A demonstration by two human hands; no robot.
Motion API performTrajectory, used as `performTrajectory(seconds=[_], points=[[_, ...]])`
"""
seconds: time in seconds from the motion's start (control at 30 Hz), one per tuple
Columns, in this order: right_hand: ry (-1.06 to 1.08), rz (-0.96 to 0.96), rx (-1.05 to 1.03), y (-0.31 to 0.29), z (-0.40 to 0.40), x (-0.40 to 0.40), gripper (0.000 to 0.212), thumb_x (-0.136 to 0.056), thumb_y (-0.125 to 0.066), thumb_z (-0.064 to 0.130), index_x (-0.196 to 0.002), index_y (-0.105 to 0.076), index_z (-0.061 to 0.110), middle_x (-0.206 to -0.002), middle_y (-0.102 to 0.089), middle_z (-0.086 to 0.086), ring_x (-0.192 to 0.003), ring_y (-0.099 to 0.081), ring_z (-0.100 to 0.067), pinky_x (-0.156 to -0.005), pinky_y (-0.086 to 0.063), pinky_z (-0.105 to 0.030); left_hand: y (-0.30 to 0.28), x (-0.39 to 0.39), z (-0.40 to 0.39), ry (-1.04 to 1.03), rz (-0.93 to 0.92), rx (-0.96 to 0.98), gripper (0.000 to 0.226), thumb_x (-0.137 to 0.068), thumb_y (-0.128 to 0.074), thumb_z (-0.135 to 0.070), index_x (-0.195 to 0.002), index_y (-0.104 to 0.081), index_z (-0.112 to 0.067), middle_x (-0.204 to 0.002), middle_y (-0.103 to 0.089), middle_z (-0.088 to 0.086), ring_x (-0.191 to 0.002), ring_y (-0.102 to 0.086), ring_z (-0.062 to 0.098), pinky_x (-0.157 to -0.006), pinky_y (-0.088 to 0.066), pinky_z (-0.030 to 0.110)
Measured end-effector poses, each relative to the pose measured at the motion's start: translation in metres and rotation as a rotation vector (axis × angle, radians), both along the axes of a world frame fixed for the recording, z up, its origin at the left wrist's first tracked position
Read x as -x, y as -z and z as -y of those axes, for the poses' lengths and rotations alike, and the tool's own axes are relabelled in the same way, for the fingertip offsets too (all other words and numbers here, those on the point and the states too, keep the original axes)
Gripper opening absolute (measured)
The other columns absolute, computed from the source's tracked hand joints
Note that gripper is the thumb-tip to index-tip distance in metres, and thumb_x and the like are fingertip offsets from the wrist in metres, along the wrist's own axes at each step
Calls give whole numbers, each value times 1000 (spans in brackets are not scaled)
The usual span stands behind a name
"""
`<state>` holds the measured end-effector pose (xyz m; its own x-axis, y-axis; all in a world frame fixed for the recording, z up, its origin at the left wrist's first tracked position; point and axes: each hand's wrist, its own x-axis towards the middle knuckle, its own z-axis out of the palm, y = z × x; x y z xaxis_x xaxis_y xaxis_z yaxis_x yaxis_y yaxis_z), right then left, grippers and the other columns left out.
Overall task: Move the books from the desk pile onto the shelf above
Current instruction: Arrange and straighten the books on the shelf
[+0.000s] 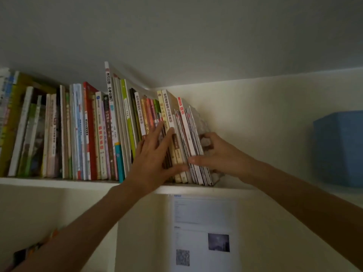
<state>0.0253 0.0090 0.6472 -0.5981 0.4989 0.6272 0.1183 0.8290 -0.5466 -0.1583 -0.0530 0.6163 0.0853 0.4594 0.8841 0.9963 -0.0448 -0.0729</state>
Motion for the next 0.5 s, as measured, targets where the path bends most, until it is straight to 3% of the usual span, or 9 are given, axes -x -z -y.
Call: performTrajectory(seconds=[0.07, 0.17, 0.3, 0.4, 0.43, 0.5], points=[[-26, -42, -44, 0, -6, 8, 61, -78, -75, 20, -125, -36, 25, -119, -53, 3, -105, -59, -14, -89, -52, -35, 1, 6, -6, -60, -6, 42, 112, -51, -9, -94, -138, 26, -32, -148, 31, -9, -141, 22, 13, -111, 9, 37], [-51, 0, -20, -6, -21, 10, 74, -75, -78, 21, -133, -32, 23, -123, -52, 2, -114, -55, -16, -94, -50, -40, -1, 6, -8, -116, 14, 45, 110, -56, -20, -90, -132, 34, -32, -142, 38, -13, -137, 30, 10, -106, 16, 34], [-70, 45, 29, -8, -24, 6, 84, -74, -77, 22, -140, -25, 24, -125, -48, 4, -118, -51, -14, -94, -51, -37, -1, 3, -6, -81, 36, 36, 110, -64, -41, -79, -138, 26, -31, -143, 35, -12, -138, 27, 10, -110, 15, 38], [-39, 18, -44, -9, -12, 7, 77, -76, -75, 23, -138, -28, 23, -118, -48, 11, -110, -51, -5, -81, -49, -12, 0, 0, -1, 35, 46, 39, 97, -78, -46, -67, -145, 13, -31, -145, 30, -13, -138, 25, 9, -113, 10, 38], [-18, -16, -85, -7, -8, 9, 74, -77, -75, 25, -135, -31, 25, -113, -48, 15, -105, -51, -2, -79, -47, -10, 0, 2, 1, 83, 43, 31, 88, -81, -43, -63, -146, 9, -33, -146, 27, -14, -138, 23, 8, -112, 10, 36], [27, -88, -117, -3, -3, 17, 69, -75, -75, 31, -129, -32, 33, -113, -48, 18, -106, -50, -2, -90, -47, -23, -4, 8, 5, 110, -18, -30, 71, -89, -36, -56, -143, 5, -38, -148, 18, -17, -139, 16, 6, -113, 7, 35]])
